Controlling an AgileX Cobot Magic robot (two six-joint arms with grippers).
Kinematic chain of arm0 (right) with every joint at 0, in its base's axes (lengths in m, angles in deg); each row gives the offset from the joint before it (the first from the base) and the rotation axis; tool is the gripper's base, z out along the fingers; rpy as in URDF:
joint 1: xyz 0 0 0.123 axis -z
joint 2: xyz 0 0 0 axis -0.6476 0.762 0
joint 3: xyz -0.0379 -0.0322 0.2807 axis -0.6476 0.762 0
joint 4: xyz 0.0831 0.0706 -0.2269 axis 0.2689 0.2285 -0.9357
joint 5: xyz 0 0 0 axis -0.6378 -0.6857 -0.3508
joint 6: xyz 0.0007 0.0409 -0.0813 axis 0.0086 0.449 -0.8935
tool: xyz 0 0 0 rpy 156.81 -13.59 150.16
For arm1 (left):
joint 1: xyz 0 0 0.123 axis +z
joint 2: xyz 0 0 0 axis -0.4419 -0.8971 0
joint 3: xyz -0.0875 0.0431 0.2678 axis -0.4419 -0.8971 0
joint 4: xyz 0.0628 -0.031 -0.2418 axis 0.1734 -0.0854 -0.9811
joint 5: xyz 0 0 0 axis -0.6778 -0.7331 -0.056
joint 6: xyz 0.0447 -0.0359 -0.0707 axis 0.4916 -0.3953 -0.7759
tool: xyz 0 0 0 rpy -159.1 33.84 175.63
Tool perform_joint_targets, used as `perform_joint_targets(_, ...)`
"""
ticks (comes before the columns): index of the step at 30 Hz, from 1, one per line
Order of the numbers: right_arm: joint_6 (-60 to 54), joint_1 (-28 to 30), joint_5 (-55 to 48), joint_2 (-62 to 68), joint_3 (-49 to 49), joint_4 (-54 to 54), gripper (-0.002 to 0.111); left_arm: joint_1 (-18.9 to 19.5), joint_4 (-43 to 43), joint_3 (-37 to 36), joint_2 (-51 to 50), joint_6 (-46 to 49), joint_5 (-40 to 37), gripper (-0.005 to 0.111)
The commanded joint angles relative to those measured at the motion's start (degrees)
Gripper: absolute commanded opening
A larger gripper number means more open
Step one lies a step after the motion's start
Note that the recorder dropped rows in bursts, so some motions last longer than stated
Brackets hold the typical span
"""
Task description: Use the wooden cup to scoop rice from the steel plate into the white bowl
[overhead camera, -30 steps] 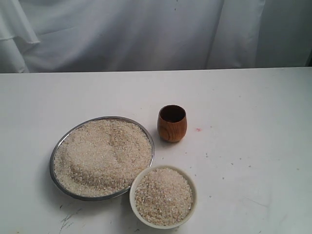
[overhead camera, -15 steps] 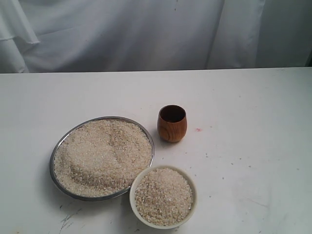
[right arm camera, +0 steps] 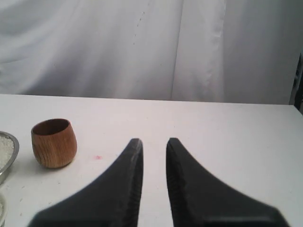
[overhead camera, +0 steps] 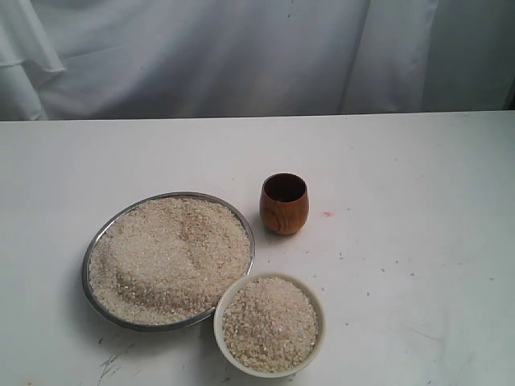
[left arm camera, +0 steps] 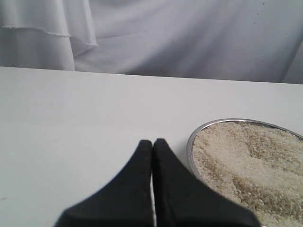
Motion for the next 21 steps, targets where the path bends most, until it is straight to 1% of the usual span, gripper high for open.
perform_joint_targets(1, -2.79, 0.09, -1.10, -1.82, 1.51, 2.39, 0.017, -0.09, -0.04, -0.26, 0.29, -0.18, 0.36, 0.000)
perform_joint_targets(6, -3.21, 0.85, -2.69, -1.82, 1.51, 2.54, 0.012, -0.09, -0.04, -0.26, 0.29, -0.18, 0.36, 0.000)
perform_joint_targets(13, -3.98, 6.98, -7.16, -1.82, 1.51, 4.87, 0.000, -0.09, -0.04, -0.26, 0.29, -0.18, 0.36, 0.000)
perform_joint_targets(21, -8.73, 12.37, -8.97, -1.82, 1.51, 8.55, 0.000, -0.09, -0.04, -0.26, 0.29, -0.18, 0.36, 0.000)
